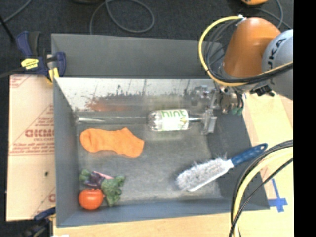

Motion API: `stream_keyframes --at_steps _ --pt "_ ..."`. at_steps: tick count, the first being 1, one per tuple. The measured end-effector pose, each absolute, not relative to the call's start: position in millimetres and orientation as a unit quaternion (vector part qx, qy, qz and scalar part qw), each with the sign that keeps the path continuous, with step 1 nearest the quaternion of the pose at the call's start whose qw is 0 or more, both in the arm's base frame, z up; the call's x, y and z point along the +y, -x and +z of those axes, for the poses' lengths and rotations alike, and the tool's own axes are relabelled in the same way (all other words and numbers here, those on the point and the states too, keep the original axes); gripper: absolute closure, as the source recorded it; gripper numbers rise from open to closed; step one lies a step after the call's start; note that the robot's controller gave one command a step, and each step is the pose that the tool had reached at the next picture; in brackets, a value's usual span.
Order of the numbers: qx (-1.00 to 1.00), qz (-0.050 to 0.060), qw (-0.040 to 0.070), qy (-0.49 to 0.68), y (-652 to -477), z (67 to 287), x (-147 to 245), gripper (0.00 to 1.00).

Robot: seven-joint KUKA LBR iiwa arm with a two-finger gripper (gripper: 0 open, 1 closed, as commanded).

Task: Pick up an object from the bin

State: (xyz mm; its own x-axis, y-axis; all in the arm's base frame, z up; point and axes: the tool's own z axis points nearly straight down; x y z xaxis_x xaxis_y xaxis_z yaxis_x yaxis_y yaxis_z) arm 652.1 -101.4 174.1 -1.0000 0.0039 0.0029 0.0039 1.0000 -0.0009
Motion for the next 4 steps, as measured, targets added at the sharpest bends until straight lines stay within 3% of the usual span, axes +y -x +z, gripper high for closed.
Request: stream_keyframes --at_steps 1,2,3,4 --pt "-1.000 0.001 -0.003 0.001 -653.5 180 -101 0.00" --pt "-1.000 0.001 -0.005 0.014 -653.1 111 -74 0.00" --pt "-1.000 0.002 -0.013 0.007 -658.2 102 -68 0.00" --pt "-0.999 0.001 -0.009 0.048 -652.9 115 -56 0.00"
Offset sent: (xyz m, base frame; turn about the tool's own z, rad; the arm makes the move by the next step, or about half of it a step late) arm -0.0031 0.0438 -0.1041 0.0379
